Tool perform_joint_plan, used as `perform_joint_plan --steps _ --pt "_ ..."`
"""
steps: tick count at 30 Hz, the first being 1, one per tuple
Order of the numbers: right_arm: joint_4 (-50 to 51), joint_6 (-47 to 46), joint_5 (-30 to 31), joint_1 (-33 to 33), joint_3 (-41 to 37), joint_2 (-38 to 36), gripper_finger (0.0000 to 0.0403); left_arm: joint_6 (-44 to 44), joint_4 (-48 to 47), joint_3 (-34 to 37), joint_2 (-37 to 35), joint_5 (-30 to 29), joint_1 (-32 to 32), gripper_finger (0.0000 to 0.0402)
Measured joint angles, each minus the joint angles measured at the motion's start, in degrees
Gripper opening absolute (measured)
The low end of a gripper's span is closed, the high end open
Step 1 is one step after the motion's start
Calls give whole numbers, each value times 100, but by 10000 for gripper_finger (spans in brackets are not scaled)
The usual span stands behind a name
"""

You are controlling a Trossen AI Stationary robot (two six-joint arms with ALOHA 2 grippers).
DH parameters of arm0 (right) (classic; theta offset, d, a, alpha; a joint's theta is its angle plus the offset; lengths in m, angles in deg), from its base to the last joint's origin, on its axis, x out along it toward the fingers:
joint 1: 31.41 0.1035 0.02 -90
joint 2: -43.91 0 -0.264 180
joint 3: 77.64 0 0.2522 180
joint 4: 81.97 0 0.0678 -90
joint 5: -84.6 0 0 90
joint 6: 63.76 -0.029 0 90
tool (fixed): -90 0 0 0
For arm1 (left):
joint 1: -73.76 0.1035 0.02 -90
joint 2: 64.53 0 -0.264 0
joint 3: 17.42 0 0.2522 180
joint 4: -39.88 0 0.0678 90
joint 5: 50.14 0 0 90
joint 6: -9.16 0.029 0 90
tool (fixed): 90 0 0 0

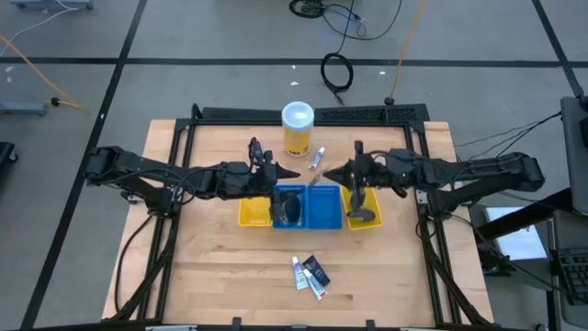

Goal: Pick & Place Travel size toiletries
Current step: Put the black comb into the left blue bin

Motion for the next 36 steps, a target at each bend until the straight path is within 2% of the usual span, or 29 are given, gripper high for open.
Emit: perform_joint_plan --steps 6,13,16,18,26,30,36 --pt "-634 13 -17 -282 -2 279 0 -28 189 0 0 -344 0 207" --pt "-1364 65 -30 -477 -2 758 0 -28 200 0 2 -414 2 207" --pt "-1705 95 -82 -482 -2 907 0 -58 205 0 86 -782 10 207" --pt "-1851 107 -333 -478 -2 928 0 -24 215 0 198 -1011 46 207" --pt "-1716 108 -327 -478 -2 935 0 -98 237 0 500 -1137 267 202" --pt "-1556 110 -331 -476 -2 937 0 -87 234 0 503 -1145 296 155" --pt "-1469 197 -325 -476 -2 937 0 60 210 0 505 -1136 280 21"
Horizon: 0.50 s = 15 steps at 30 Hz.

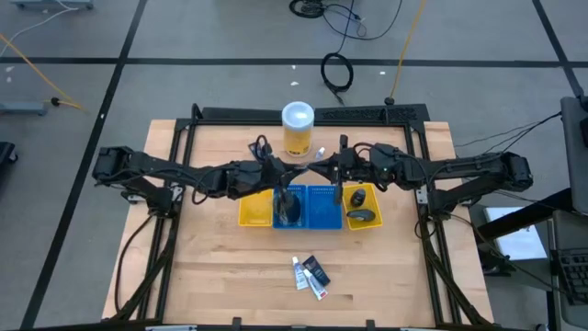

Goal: Pick & Place Travel size toiletries
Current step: Put the black comb into the left blue bin

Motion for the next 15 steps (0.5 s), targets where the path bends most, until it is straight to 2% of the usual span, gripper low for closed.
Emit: perform_joint_plan --steps 11,15 --pt "129 225 4 0 -2 0 1 -139 -256 0 2 -85 -3 12" --pt "277 507 2 0 -2 -2 15 -278 -585 0 4 -111 -19 12"
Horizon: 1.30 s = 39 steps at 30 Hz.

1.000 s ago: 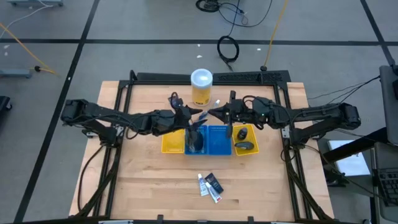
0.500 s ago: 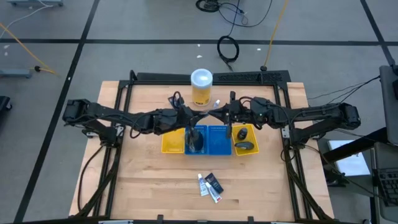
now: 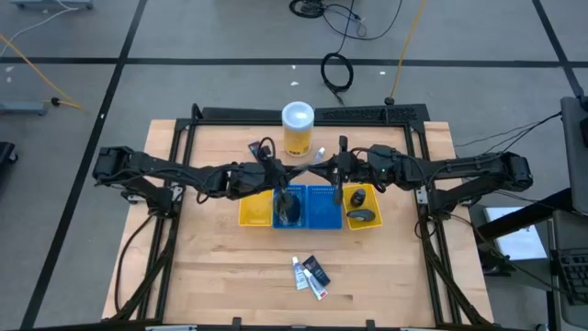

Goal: Pick & Place Travel size toiletries
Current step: Put the black comb into the left blue bin

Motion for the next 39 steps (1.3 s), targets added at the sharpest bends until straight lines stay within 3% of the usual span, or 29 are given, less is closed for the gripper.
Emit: perform_joint_plan --steps 5,12,16,22,27,33,39 --pt "97 232 71 -2 0 -4 55 -556 -462 0 0 -4 -37 13" --pt "465 323 762 -3 0 -4 114 -1767 -1129 0 0 15 -136 12" --pt "794 315 754 -2 0 -4 131 -2712 -1509 0 0 314 -187 12" --pt "1040 310 754 9 0 -4 136 -3685 -1830 0 0 774 -194 20" --pt "1482 306 752 11 0 -4 133 -3904 -1874 0 0 779 -298 11" --pt "2000 219 750 13 0 -4 135 -4520 -2369 0 0 781 -323 32" --pt "2285 109 750 13 0 -4 133 -4791 -2362 1 153 803 -369 11"
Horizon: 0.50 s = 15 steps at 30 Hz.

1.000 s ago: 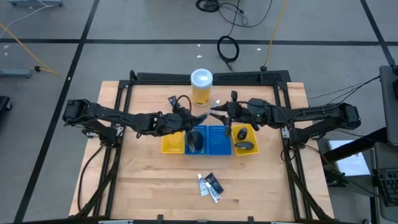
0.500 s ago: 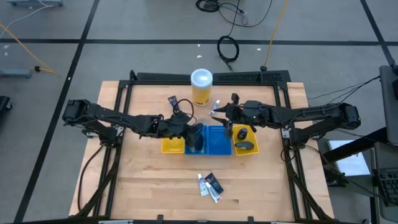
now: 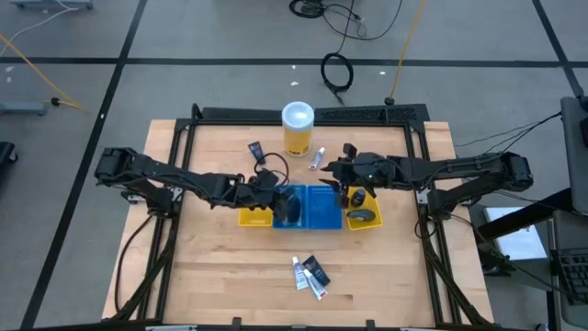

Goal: Pick & Place Travel size toiletries
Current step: Put the black comb into the left blue bin

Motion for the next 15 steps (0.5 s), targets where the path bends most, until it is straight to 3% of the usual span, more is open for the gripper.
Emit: perform_joint_plan --steps 8,15 --pt "130 -20 -1 0 -2 0 131 -359 -8 0 209 223 0 50" --pt "178 -20 -1 0 -2 0 130 -428 -68 1 234 115 16 24"
